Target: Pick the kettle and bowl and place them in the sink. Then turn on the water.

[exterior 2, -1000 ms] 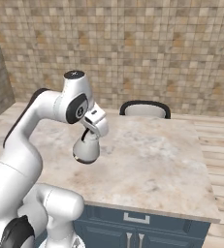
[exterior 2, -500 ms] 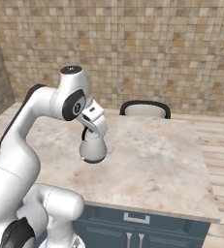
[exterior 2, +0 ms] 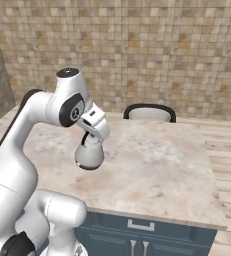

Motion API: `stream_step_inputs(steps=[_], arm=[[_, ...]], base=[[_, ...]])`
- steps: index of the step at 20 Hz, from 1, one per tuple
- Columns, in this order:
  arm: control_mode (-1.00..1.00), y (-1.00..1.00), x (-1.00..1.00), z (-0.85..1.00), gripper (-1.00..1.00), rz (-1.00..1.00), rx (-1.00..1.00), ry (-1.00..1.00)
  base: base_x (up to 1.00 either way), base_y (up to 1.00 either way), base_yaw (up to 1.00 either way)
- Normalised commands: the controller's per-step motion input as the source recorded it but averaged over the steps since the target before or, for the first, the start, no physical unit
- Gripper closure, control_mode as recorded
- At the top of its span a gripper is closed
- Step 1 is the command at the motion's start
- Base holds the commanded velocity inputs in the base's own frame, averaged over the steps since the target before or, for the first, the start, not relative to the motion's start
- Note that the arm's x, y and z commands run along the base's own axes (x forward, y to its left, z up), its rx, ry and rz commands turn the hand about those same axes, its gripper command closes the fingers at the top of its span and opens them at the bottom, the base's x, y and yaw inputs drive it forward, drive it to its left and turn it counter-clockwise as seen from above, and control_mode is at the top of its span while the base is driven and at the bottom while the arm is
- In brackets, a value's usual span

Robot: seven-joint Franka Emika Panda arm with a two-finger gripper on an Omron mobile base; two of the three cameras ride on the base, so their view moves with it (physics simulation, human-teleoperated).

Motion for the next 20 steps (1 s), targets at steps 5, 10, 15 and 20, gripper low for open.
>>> stream_step_inputs(steps=[5, 10, 15, 20], arm=[[-1.0, 0.0, -0.18, 0.0, 1.0, 0.03, -0.07, -0.04], [-1.0, 0.0, -0.28, 0.09, 1.0, 0.01, -0.06, -0.03], [-1.0, 0.0, -0.21, 0.2, 1.0, 0.01, -0.03, 0.0], [-1.0, 0.0, -0.06, 0.2, 1.0, 0.02, -0.01, 0.0]], base=[[0.0, 0.0, 0.0], [0.0, 0.0, 0.0], [0.0, 0.0, 0.0], [0.0, 0.0, 0.0]])
